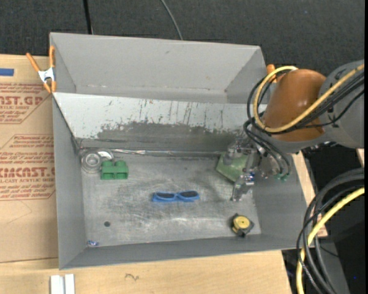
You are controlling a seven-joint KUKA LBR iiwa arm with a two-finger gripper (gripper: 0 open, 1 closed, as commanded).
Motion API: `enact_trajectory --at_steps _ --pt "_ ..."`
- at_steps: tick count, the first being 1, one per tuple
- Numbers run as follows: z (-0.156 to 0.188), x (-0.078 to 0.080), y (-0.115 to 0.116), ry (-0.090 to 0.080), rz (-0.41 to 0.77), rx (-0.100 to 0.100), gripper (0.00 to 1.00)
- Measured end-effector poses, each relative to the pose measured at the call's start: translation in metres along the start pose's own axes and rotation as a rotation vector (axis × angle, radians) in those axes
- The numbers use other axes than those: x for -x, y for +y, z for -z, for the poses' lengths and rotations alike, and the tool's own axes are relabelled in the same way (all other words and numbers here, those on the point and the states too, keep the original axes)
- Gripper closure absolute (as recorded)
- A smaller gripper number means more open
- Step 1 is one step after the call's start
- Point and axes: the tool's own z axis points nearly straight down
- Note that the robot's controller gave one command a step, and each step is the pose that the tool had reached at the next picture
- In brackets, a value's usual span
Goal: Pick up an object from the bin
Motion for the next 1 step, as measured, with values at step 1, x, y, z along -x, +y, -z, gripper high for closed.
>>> enact_trajectory --at_steps 1 --pt "-0.0078 0.0337 -0.0277 0.002 -0.276 -0.004 0.0"
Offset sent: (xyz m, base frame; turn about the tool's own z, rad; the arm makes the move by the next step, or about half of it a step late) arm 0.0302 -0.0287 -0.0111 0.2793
